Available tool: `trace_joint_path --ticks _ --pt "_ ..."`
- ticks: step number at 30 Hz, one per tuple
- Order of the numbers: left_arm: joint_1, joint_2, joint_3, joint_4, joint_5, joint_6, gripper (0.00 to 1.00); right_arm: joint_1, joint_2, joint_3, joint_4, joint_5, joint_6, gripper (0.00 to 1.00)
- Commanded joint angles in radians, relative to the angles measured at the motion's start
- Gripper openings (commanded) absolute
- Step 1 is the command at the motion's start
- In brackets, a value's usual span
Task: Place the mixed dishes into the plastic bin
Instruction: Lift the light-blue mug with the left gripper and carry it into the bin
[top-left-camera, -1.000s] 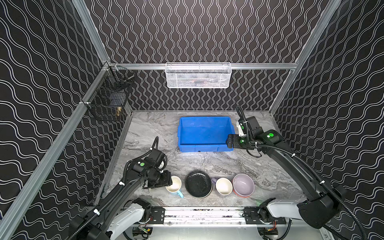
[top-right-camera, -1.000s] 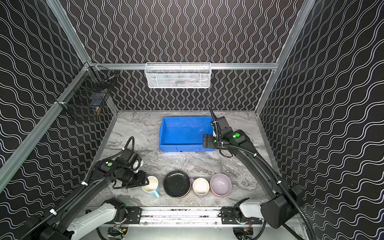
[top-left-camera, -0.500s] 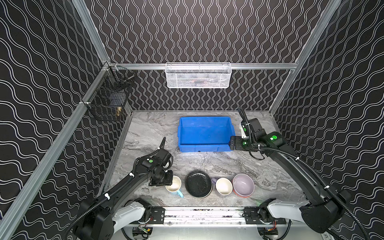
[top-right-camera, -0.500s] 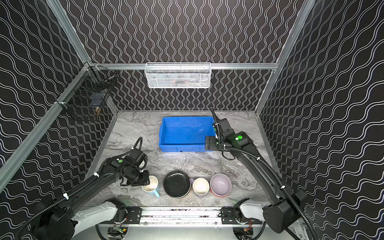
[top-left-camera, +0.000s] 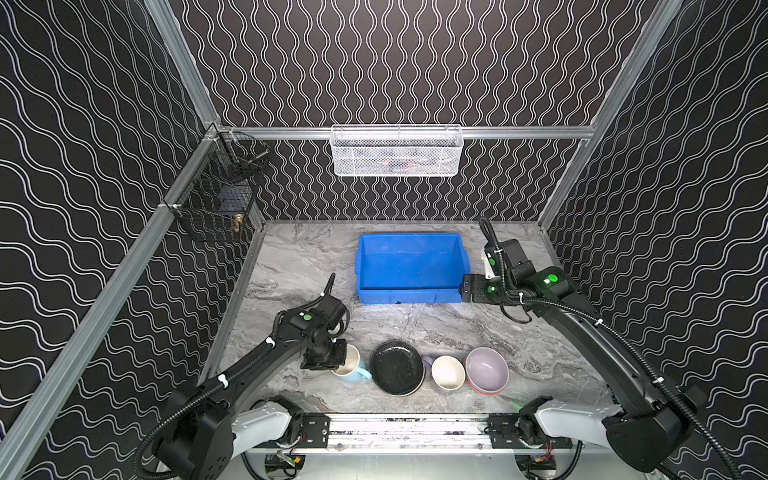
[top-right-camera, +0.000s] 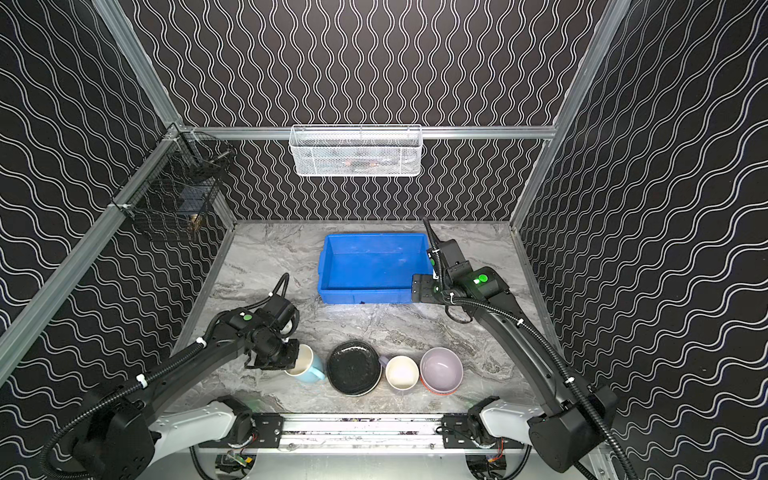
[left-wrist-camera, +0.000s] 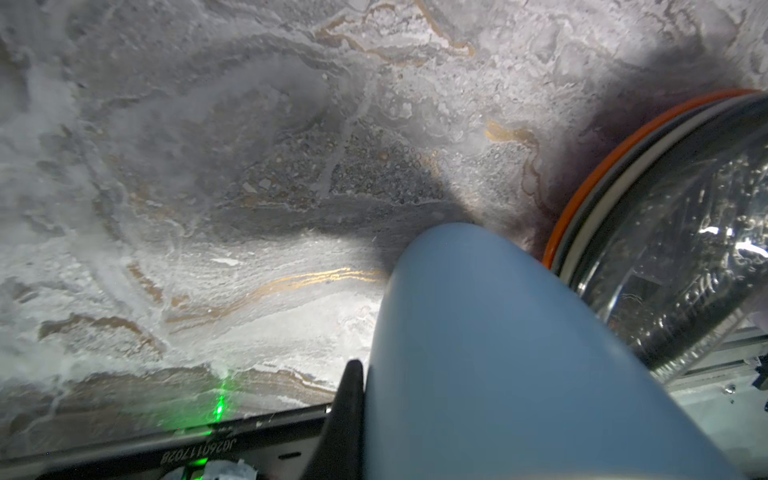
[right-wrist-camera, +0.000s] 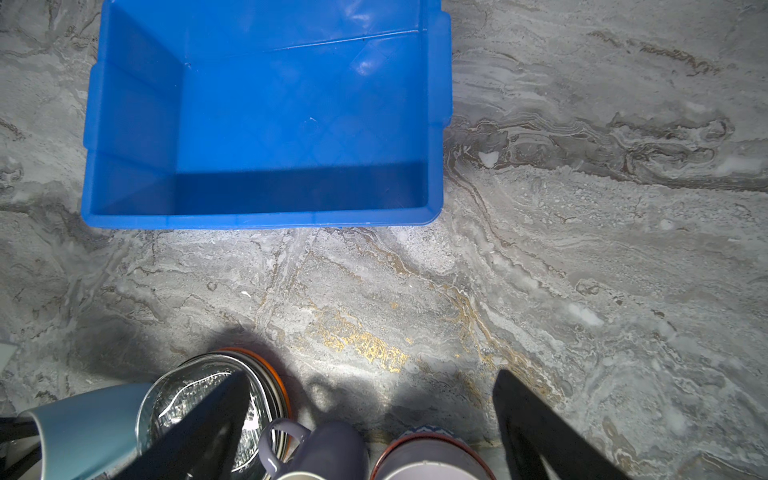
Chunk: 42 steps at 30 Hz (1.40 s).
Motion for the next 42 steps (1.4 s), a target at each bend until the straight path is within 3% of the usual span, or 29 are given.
trace_joint_path --ticks 1,6,12,18,22,25,29,35,42 --pt "-0.001 0.014 0.072 -0.051 -0.029 0.029 0.00 0.001 -0.001 0.011 0.019 -0.009 0.021 0.93" --pt "-0.001 0.074 0.266 -0.129 -0.095 0.062 0.00 0.000 0.001 0.040 0.015 -0.010 0.013 0.92" --pt "0.001 0.248 0.554 -0.161 -0.185 0.118 0.00 0.002 -0.011 0.059 0.010 0.013 0.001 0.93" --pt "0.007 0.565 0.987 -0.163 -0.235 0.174 0.00 -0.001 -0.024 0.068 0.014 0.013 0.001 0.93" --pt "0.034 0.824 1.355 -0.186 -0.207 0.196 0.00 -0.006 -0.026 0.076 0.006 0.027 0.007 0.93" --pt "0.077 0.961 1.487 -0.150 -0.130 0.170 0.00 -0.011 -0.033 0.073 0.004 0.041 0.007 0.93" --pt "0.091 1.085 1.556 -0.112 -0.144 0.163 0.00 -0.017 -0.045 0.060 0.003 0.066 0.006 0.93" --pt "0.095 1.140 1.536 -0.018 -0.175 0.124 0.00 -0.041 -0.039 0.054 0.011 0.076 0.007 0.93" --pt "0.119 1.198 1.585 -0.039 -0.204 0.140 0.00 -0.062 0.012 0.073 0.027 0.064 0.003 0.93"
